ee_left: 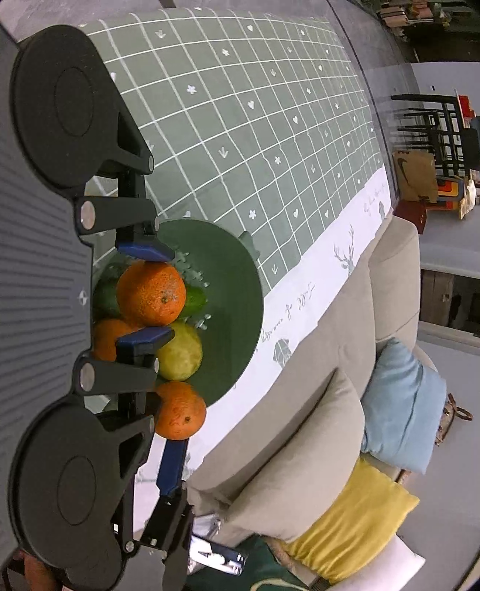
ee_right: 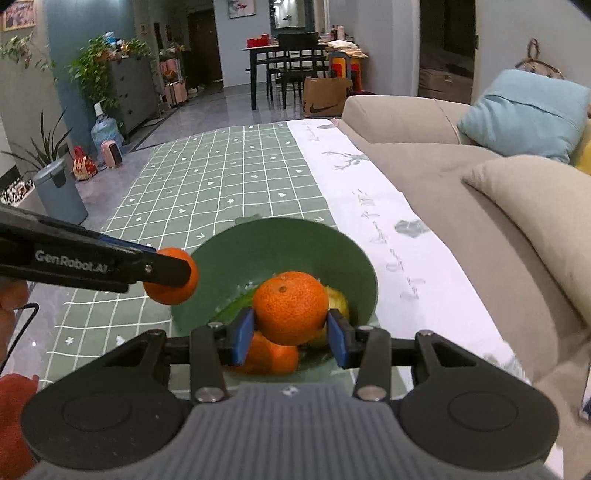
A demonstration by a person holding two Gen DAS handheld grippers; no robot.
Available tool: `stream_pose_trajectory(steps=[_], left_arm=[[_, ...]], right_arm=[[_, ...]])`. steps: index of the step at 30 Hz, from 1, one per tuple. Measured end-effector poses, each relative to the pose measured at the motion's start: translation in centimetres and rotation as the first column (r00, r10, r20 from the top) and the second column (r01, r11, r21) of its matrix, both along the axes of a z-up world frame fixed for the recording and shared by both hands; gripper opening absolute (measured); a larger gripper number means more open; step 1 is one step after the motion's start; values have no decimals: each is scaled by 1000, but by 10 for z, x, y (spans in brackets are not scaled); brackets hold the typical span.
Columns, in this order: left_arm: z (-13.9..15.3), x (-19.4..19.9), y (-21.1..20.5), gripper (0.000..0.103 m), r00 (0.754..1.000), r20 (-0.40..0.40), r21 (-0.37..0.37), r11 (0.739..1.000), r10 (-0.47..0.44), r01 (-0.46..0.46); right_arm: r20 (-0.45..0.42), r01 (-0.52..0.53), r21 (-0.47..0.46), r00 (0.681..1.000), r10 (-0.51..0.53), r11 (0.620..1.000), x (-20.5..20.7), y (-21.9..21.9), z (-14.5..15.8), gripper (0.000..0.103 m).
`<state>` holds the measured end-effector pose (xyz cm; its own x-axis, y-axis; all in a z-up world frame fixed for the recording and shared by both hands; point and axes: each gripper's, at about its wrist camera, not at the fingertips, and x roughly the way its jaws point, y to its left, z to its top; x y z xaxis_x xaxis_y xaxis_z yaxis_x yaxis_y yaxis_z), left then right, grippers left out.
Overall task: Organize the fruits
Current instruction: 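Carry both oranges over the green colander and release them inside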
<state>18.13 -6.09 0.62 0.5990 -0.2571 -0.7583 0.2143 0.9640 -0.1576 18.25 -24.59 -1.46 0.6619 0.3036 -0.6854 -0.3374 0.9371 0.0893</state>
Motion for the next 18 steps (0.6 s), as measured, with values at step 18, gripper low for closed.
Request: stream_pose_trajectory(steps=[18], left_arm=[[-45,63,-11,43,996,-94,112,994,-5,16]], right_arm=[[-7,-79,-111,997,79,991,83,22,-26,37]])
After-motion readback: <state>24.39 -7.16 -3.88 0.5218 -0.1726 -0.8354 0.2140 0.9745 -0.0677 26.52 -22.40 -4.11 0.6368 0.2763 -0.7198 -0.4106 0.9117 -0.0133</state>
